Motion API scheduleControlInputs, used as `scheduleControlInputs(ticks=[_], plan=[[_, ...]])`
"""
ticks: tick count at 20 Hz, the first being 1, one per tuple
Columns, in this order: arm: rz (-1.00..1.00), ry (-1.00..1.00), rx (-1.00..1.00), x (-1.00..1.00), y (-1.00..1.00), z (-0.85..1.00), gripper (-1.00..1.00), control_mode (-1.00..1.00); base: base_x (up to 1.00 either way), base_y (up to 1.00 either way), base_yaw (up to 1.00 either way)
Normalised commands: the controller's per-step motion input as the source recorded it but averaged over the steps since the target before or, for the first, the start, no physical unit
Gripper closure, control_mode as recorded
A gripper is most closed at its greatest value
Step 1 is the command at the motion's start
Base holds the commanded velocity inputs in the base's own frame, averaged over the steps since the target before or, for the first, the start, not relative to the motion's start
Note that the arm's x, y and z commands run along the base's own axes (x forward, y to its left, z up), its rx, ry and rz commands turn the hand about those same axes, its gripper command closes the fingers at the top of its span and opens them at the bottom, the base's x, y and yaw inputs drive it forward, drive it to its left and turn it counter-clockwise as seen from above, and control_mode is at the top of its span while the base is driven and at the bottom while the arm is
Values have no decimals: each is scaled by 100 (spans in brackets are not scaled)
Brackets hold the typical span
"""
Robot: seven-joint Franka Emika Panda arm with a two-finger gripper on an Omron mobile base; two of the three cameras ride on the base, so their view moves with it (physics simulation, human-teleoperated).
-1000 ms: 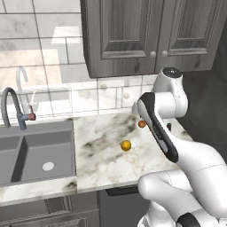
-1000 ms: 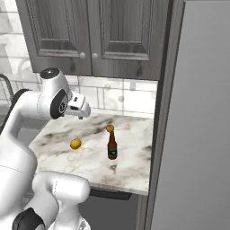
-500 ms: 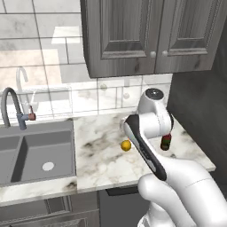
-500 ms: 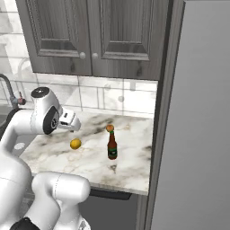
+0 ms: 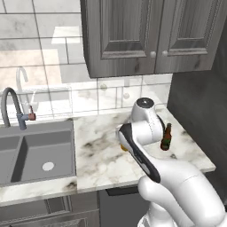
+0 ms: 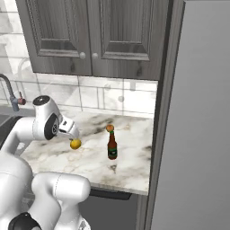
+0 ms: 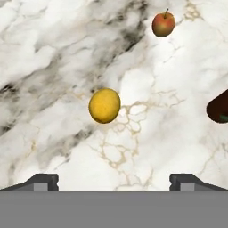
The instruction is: Place the beer on the top shelf of the fridge to keep it out of children's reach, and place the lemon and apple on lower shelves for easy access.
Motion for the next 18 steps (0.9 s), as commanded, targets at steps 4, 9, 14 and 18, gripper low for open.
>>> scheduleControlInputs(ticks=[4, 9, 14, 18], plan=[[-4, 3, 0, 26, 0, -35, -100, -100, 0, 0, 0], [-3, 2, 0, 23, 0, -39, -100, -100, 0, 0, 0], [-1, 1, 0, 24, 0, -37, -100, -100, 0, 0, 0], [0, 1, 0, 23, 0, -31, -100, -100, 0, 0, 0]])
